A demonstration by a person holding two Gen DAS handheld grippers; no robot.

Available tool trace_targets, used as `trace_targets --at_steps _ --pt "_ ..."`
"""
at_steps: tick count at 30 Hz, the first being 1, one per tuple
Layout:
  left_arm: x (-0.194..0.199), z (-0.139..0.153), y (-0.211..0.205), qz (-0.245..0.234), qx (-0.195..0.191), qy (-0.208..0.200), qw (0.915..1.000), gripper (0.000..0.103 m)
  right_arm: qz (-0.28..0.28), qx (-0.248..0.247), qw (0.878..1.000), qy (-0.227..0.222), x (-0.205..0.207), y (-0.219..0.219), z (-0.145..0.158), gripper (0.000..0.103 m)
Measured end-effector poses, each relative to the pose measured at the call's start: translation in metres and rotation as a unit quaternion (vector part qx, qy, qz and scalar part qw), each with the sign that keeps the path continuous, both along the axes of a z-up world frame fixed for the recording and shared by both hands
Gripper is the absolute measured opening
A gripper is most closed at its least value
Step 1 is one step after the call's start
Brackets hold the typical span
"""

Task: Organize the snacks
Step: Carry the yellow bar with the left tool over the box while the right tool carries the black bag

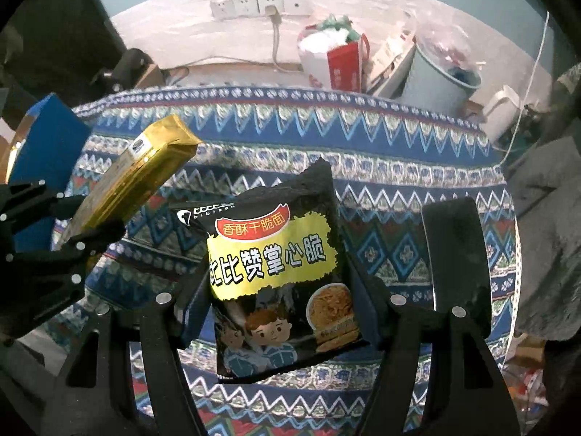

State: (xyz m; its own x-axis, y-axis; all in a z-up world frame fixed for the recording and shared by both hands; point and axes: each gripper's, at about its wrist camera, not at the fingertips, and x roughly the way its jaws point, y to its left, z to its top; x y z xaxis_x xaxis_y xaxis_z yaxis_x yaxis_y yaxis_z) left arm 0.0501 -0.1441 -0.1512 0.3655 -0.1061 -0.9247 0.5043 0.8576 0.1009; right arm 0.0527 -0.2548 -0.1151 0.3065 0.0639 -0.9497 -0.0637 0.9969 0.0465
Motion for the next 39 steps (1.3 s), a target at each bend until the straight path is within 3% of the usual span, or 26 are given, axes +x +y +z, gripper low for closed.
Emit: trace_targets --at_steps 21,39 --pt "-0.005 0.074 0.077 0.073 -0.053 -0.048 0.9948 0.033 0.049 0.024 0.996 -0.073 0.018 0.070 0.066 0.068" --pt "-0.015 0.112 0.154 0.132 -0.075 -0.093 0.9841 0.033 0.108 0.048 0.987 -0.109 0.042 0.152 0.092 0.068"
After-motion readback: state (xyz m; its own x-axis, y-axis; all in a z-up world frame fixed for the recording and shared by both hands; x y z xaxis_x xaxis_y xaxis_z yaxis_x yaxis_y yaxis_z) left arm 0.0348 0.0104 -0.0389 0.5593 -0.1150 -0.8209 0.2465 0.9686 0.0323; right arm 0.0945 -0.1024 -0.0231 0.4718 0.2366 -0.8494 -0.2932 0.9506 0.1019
